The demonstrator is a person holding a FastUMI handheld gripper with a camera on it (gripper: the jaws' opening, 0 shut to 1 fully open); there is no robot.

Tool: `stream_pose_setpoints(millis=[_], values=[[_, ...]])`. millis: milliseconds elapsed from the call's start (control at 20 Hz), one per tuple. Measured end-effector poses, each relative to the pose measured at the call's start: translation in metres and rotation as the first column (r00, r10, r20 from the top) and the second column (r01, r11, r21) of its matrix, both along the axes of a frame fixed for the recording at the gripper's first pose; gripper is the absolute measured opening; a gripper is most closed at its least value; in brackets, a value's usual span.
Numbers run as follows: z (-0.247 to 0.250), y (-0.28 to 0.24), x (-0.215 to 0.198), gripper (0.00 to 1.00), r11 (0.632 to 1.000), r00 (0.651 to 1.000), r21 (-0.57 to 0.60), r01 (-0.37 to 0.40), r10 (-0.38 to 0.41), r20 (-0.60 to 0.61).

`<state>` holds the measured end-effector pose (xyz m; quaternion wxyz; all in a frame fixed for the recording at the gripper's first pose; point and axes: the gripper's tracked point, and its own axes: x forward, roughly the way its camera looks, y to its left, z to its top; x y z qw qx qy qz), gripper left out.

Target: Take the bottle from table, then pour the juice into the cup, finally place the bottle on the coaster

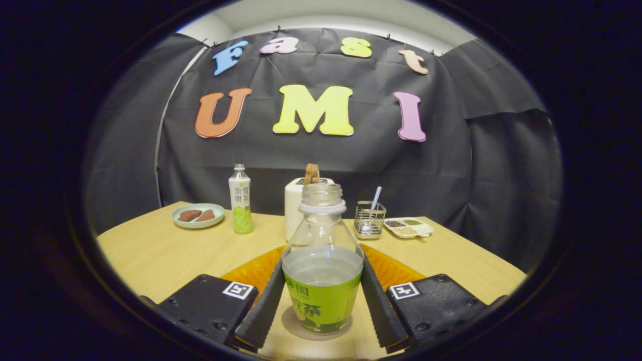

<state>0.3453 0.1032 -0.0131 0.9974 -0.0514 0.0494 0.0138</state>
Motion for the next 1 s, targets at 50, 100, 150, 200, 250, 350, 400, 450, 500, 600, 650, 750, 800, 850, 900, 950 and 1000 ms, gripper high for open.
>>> stream_pose_setpoints(millis=[50,100,150,200,250,350,400,450,500,600,650,750,800,850,900,950,1000], values=[[0.0,-0.002,-0.003,0.84,1.0,1.0,0.014,0.003,-0.003,-0.002],[-0.001,-0.003,-0.003,0.91,1.0,1.0,0.024,0.004,-0.004,-0.005],[-0.006,-0.004,0.003,0.98,0.999,1.0,0.034,0.005,-0.005,-0.013],[-0.004,-0.005,-0.005,1.0,0.999,1.0,0.034,0.008,-0.008,-0.02],[-0.004,-0.006,-0.005,1.0,0.999,1.0,0.033,0.007,-0.007,-0.02],[0.001,-0.008,-0.013,1.0,0.999,1.0,0.037,0.0,0.0,-0.013],[0.002,-0.006,-0.015,1.0,0.999,1.0,0.035,-0.007,0.007,-0.012],[0.004,-0.006,-0.02,1.0,0.999,1.0,0.031,-0.011,0.011,-0.015],[0.006,-0.008,-0.025,1.0,0.999,1.0,0.03,-0.011,0.011,-0.014],[0.012,-0.012,-0.042,1.0,1.0,1.0,0.023,0.0,0.0,-0.013],[0.019,-0.011,-0.051,1.0,1.0,1.0,0.028,-0.004,0.004,-0.004],[0.035,-0.006,-0.075,1.0,0.999,0.999,0.031,-0.029,0.028,0.023],[0.043,-0.004,-0.087,1.0,0.999,0.999,0.03,-0.037,0.036,0.037],[0.05,-0.002,-0.101,1.0,0.999,0.998,0.027,-0.04,0.039,0.044],[0.057,-0.003,-0.115,1.0,0.999,0.998,0.034,-0.04,0.038,0.054],[0.066,-0.002,-0.13,1.0,0.998,0.998,0.042,-0.04,0.038,0.058],[0.075,-0.001,-0.145,1.0,0.998,0.997,0.05,-0.033,0.029,0.068]])
